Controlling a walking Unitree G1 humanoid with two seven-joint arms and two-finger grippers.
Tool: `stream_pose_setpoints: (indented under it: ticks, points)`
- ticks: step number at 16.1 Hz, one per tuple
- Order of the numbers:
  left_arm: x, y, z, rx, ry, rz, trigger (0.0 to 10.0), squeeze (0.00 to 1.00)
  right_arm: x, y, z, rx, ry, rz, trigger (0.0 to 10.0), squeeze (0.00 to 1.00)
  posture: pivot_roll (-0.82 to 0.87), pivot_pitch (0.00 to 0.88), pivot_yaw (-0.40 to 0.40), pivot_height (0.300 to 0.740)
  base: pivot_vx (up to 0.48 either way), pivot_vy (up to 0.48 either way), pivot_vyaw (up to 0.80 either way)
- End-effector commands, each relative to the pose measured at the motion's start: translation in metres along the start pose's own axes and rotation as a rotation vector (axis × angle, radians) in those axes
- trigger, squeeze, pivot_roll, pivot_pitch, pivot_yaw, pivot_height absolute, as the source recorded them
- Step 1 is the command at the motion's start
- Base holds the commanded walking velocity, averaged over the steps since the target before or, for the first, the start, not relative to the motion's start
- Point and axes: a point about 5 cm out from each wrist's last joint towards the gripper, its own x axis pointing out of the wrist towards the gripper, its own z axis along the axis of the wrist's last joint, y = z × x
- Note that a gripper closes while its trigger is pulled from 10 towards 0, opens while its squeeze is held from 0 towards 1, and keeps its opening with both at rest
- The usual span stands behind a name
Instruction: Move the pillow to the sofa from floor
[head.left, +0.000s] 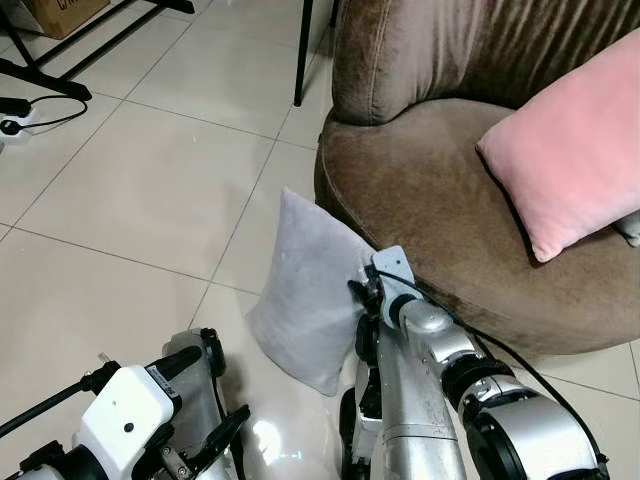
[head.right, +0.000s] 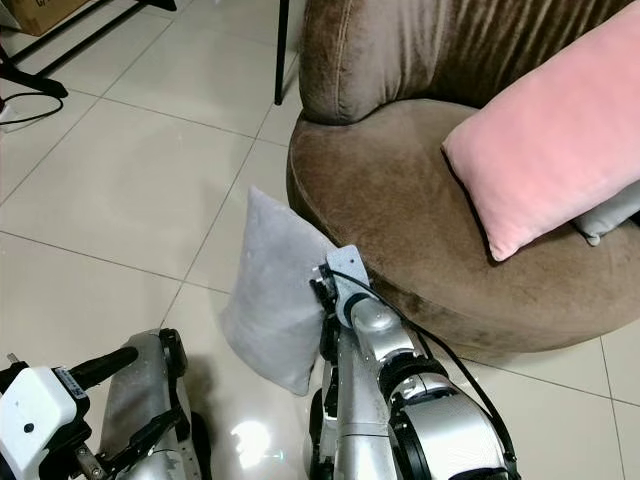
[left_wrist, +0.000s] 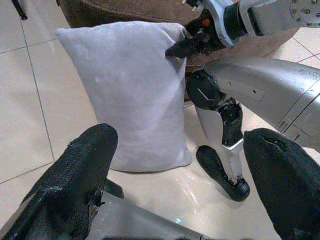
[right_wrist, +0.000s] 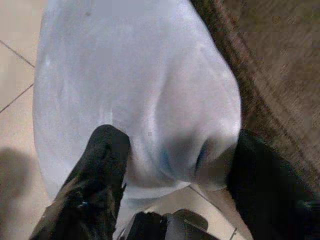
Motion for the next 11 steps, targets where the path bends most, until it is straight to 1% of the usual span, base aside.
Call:
stream_pose_setpoints:
  ticks: [1, 11]
  points:
    - [-0.0017, -0.0045, 0.0041, 0.001, -0.008, -0.013, 10.0, 0.0, -0.0004, -0.0003, -0.0032, 0.021, 0.012, -0.005, 0.0, 0.0, 0.07, 0.231, -0.093, 0.477, 0.0, 0.0, 0.0]
    - [0.001, -0.0038, 0.0043, 0.002, -0.013, -0.027, 10.0, 0.0, -0.0003, -0.0036, -0.0032, 0.003, 0.027, -0.025, 0.0, 0.0, 0.07, 0.212, -0.088, 0.477, 0.0, 0.0, 0.0]
